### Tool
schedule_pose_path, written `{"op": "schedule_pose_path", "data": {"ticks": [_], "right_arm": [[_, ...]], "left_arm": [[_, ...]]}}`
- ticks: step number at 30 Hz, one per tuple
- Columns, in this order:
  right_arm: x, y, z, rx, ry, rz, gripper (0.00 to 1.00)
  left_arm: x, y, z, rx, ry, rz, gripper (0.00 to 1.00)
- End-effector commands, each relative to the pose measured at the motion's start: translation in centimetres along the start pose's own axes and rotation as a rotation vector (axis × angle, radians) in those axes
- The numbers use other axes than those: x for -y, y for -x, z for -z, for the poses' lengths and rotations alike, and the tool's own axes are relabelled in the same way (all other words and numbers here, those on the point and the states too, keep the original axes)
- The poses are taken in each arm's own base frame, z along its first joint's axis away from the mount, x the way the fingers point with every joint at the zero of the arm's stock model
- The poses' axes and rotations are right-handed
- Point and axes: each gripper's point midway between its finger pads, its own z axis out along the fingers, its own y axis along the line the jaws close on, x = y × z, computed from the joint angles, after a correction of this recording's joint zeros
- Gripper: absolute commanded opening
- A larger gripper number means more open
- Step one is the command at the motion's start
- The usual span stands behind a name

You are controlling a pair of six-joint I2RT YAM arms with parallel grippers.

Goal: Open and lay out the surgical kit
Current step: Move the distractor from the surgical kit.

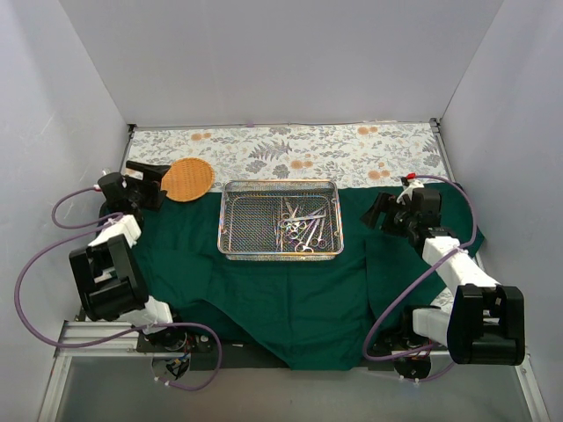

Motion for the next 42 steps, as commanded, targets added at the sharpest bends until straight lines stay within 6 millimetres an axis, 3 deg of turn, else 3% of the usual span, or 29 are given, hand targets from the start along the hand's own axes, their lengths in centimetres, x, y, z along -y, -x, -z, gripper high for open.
{"op": "schedule_pose_path", "data": {"ticks": [1, 3, 4, 7, 8, 10, 12, 14, 15, 17, 19, 20, 21, 24, 25, 27, 28, 35, 42], "right_arm": [[-0.8, 0.1, -0.3, 0.013, 0.040, 0.035, 0.90], [-0.9, 0.1, -0.3, 0.016, 0.041, 0.040, 0.90], [-1.0, 0.1, -0.3, 0.017, 0.045, 0.045, 0.90], [-1.3, 0.0, -0.4, 0.013, 0.054, 0.054, 0.90], [-1.3, -0.2, -0.5, 0.007, 0.057, 0.055, 0.90], [-1.6, -0.3, -0.6, 0.006, 0.066, 0.064, 0.90], [-1.6, -0.7, -0.8, -0.003, 0.069, 0.065, 0.89], [-1.8, -0.8, -0.9, -0.011, 0.076, 0.072, 0.89], [-1.9, -0.9, -0.9, -0.014, 0.081, 0.075, 0.89], [-2.2, -1.2, -1.1, -0.025, 0.092, 0.087, 0.89], [-2.4, -1.5, -1.2, -0.034, 0.101, 0.101, 0.89], [-2.5, -1.6, -1.3, -0.036, 0.102, 0.104, 0.89], [-2.5, -1.6, -1.3, -0.039, 0.104, 0.107, 0.89], [-2.9, -2.0, -1.5, -0.054, 0.116, 0.125, 0.89], [-3.1, -2.2, -1.5, -0.059, 0.120, 0.139, 0.89], [-3.2, -2.4, -1.6, -0.065, 0.120, 0.145, 0.89], [-3.3, -2.5, -1.7, -0.068, 0.123, 0.149, 0.89], [-3.2, -2.8, -2.0, -0.087, 0.115, 0.162, 0.89], [-3.2, -2.9, -2.1, -0.098, 0.113, 0.170, 0.89]], "left_arm": [[-0.5, 2.6, -2.2, 0.054, 0.042, -0.080, 0.96], [-1.2, 3.3, -3.4, 0.053, 0.055, -0.120, 0.98], [0.1, 4.3, -4.0, 0.070, 0.034, -0.153, 0.98], [0.1, 4.9, -5.7, 0.044, 0.015, -0.229, 0.98], [1.3, 5.8, -6.3, 0.056, -0.012, -0.266, 0.98], [0.3, 6.4, -7.6, 0.061, 0.007, -0.335, 0.98], [1.1, 7.5, -8.6, 0.082, -0.023, -0.398, 0.98], [-0.4, 7.0, -10.4, 0.027, -0.022, -0.447, 0.98], [0.4, 7.5, -11.2, 0.015, -0.051, -0.471, 0.98], [-1.5, 6.0, -13.0, -0.086, -0.068, -0.492, 0.98], [-0.5, 6.5, -14.2, -0.113, -0.118, -0.533, 0.98], [-1.7, 5.5, -15.0, -0.171, -0.132, -0.527, 0.98], [-1.0, 5.8, -15.6, -0.174, -0.154, -0.538, 0.98], [-3.2, 5.2, -17.1, -0.233, -0.139, -0.541, 0.98], [-2.7, 5.5, -17.5, -0.239, -0.152, -0.549, 0.98], [-4.1, 4.8, -18.5, -0.289, -0.153, -0.536, 0.98], [-3.8, 5.0, -18.8, -0.298, -0.161, -0.532, 0.98], [-5.1, 2.5, -19.7, -0.452, -0.247, -0.450, 0.98], [-5.6, -0.7, -19.1, -0.591, -0.308, -0.387, 0.98]]}}
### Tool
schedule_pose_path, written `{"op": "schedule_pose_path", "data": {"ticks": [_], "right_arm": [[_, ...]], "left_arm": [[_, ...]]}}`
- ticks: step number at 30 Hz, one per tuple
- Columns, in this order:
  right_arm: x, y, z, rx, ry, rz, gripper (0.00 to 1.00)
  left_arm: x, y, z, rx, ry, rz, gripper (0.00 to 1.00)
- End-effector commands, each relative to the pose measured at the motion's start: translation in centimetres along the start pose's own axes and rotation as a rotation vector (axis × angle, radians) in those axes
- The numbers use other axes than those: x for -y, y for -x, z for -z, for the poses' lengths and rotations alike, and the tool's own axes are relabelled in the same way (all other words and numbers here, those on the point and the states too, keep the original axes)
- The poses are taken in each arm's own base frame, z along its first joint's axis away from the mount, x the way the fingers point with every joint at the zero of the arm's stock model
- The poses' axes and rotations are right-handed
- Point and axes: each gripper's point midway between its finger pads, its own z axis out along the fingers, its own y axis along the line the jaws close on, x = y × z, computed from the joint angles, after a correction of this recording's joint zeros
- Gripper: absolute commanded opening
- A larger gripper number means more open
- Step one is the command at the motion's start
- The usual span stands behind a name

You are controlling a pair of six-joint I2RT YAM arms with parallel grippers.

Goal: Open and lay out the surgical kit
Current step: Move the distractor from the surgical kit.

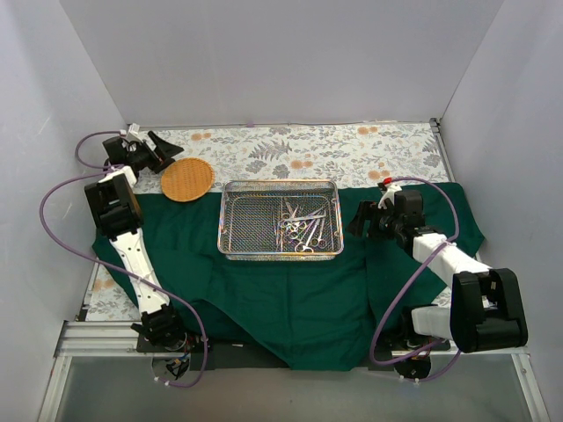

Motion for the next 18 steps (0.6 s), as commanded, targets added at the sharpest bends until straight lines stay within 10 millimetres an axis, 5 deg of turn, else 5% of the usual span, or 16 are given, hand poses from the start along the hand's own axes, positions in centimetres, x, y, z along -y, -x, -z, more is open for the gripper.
{"op": "schedule_pose_path", "data": {"ticks": [1, 7, 18], "right_arm": [[-0.4, 1.0, -0.3, 0.019, 0.011, 0.038, 0.89], [-0.5, 0.8, -0.3, 0.012, 0.014, 0.043, 0.89], [-1.2, 1.4, 0.3, 0.042, 0.030, 0.057, 0.89]], "left_arm": [[0.0, -4.5, -0.7, -0.145, -0.066, 0.130, 0.98], [1.5, -5.3, -0.5, -0.195, -0.135, 0.176, 0.93], [9.3, -3.1, 3.3, -0.135, -0.161, 0.188, 0.79]]}}
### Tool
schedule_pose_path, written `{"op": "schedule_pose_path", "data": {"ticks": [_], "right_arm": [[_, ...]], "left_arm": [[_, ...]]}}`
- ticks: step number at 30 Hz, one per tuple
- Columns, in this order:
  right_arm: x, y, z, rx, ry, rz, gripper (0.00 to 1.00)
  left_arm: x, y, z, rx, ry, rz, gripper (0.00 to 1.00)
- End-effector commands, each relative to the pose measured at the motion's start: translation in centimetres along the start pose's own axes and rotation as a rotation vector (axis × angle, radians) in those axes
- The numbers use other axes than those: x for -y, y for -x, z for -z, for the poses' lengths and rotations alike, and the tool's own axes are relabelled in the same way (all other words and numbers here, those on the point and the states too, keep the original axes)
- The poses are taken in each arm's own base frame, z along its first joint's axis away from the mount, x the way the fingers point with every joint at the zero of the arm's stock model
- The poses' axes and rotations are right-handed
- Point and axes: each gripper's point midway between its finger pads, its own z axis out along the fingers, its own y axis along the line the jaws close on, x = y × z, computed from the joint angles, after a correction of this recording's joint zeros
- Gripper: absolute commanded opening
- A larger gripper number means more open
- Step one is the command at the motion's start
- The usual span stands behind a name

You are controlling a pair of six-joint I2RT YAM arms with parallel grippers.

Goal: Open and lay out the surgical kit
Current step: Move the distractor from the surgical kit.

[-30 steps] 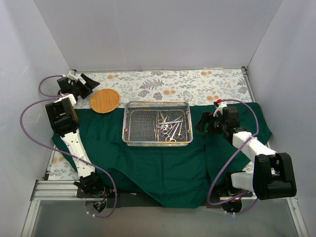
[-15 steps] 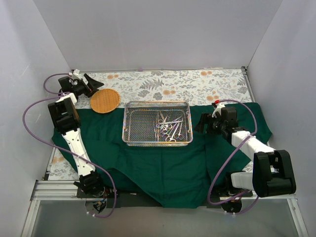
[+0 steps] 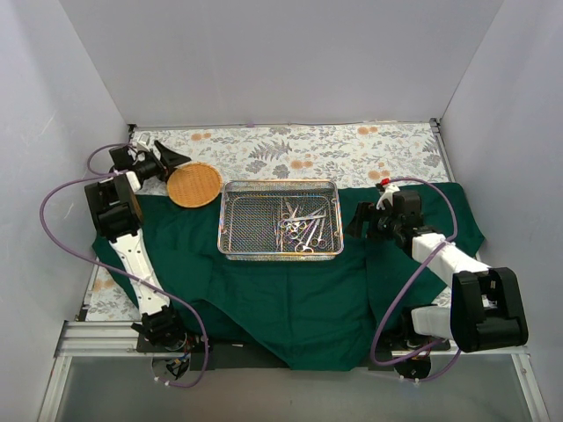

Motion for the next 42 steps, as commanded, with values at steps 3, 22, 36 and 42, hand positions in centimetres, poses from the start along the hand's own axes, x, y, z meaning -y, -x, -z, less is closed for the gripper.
{"op": "schedule_pose_path", "data": {"ticks": [3, 22, 36, 42], "right_arm": [[-1.3, 2.2, 0.8, 0.072, 0.031, 0.044, 0.89], [-2.4, 2.3, 1.2, 0.089, 0.065, 0.057, 0.89], [-2.4, 2.5, 1.3, 0.097, 0.051, 0.070, 0.89], [-2.0, 2.7, 1.4, 0.111, 0.011, 0.074, 0.89]], "left_arm": [[8.4, -0.3, 2.5, 0.039, -0.031, -0.014, 0.79], [9.8, -7.9, 11.1, 0.343, 0.470, 0.135, 0.80], [7.2, -14.2, 18.8, 0.596, 0.811, 0.247, 0.87], [7.8, -12.6, 20.2, 0.646, 0.904, 0.127, 0.98]]}}
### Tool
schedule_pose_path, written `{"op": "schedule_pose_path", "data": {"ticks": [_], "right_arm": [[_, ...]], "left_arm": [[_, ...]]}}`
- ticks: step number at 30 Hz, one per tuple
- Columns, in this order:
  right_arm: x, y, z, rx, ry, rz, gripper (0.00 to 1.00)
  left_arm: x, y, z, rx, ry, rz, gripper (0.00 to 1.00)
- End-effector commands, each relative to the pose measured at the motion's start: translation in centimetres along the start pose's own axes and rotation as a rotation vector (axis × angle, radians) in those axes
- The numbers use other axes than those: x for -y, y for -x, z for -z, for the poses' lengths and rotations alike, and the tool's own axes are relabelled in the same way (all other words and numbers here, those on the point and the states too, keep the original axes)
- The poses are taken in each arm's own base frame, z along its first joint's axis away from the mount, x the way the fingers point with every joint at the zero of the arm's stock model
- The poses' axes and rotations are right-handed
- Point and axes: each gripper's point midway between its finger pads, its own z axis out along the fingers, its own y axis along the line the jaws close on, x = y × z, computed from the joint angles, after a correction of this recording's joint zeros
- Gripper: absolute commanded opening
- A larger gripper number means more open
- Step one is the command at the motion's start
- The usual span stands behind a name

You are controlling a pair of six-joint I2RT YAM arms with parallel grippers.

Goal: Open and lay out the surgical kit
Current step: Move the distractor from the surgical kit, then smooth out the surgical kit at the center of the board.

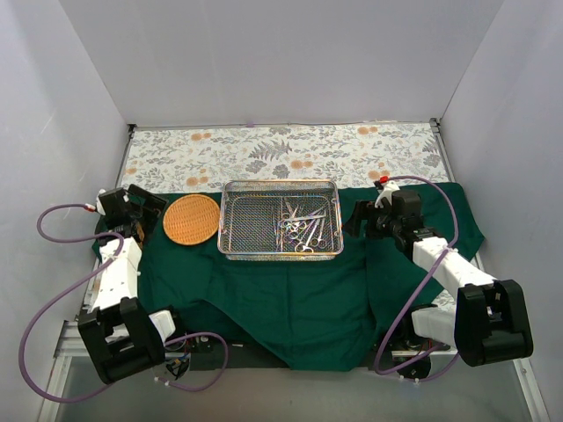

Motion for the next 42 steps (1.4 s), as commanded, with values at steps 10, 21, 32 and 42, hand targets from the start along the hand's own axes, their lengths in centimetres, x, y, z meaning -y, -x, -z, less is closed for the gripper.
{"op": "schedule_pose_path", "data": {"ticks": [10, 21, 32, 42], "right_arm": [[1.4, 6.2, 1.0, 0.096, -0.196, 0.035, 0.89], [6.2, 6.4, -1.5, -0.035, -0.452, -0.025, 0.89], [12.2, 1.7, -2.1, -0.218, -0.649, -0.097, 0.90], [16.2, 6.2, 0.7, -0.051, -0.773, -0.505, 0.90]], "left_arm": [[5.9, 0.2, -2.8, 0.013, 0.019, -0.341, 0.98], [5.0, -1.2, -5.5, -0.020, 0.065, -0.463, 0.98], [4.7, -0.1, -5.9, 0.011, 0.122, -0.468, 0.98], [3.9, -2.2, -7.0, -0.107, 0.170, -0.394, 0.98]]}}
